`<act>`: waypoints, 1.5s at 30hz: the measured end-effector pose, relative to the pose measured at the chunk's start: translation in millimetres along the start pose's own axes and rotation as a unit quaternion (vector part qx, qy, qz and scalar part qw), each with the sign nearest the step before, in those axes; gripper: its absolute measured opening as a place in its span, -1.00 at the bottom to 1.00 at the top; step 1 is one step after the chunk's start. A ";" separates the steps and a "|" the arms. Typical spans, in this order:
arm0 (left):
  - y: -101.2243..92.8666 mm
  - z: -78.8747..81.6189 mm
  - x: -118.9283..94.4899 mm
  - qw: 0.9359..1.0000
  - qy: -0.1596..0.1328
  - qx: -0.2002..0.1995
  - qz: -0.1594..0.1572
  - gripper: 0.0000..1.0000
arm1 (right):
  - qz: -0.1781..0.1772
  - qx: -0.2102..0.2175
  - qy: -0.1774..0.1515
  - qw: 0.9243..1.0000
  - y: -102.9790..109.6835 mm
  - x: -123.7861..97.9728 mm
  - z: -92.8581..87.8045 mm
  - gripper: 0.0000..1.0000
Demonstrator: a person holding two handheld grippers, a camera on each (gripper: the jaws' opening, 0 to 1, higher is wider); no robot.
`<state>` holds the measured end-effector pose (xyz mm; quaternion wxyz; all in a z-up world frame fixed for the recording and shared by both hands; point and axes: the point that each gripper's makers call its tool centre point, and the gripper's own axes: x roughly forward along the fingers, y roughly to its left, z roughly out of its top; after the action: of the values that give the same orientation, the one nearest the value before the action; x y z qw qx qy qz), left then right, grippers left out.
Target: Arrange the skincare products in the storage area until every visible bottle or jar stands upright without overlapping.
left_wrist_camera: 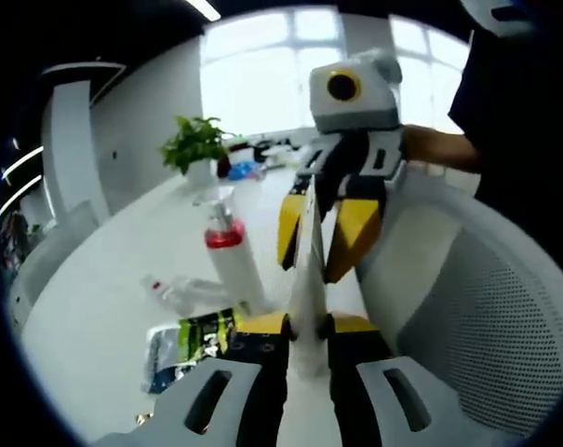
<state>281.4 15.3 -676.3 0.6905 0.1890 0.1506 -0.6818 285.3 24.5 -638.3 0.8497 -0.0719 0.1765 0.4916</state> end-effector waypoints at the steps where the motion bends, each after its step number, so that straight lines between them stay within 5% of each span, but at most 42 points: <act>1: -0.2 -0.3 -0.3 1.000 0.000 0.001 0.000 -0.77 | 0.001 0.001 -0.002 1.000 0.6 0.3 0.2 -0.75; 9: 2.3 -1.3 1.1 1.000 0.013 0.007 0.005 -0.68 | 0.002 0.008 -0.012 1.000 0.4 2.5 2.3 -0.83; 17: 6.5 0.4 9.8 1.000 -0.017 -0.023 0.007 -0.60 | -0.005 0.016 -0.014 1.000 -8.1 -3.8 -2.6 -0.86; 33: 4.5 -27.5 16.6 0.998 -0.006 -0.069 0.002 -0.62 | -0.002 0.025 -0.019 0.999 -9.0 -5.2 -3.6 -0.84; 45: 6.1 -27.0 16.9 0.999 0.002 -0.036 0.025 -0.73 | -0.015 0.022 -0.020 0.999 -13.3 -5.4 -3.5 -0.73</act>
<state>289.2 13.0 -707.7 0.7137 0.1687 0.1716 -0.6578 293.5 12.4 -640.3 0.8619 -0.0458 0.1689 0.4759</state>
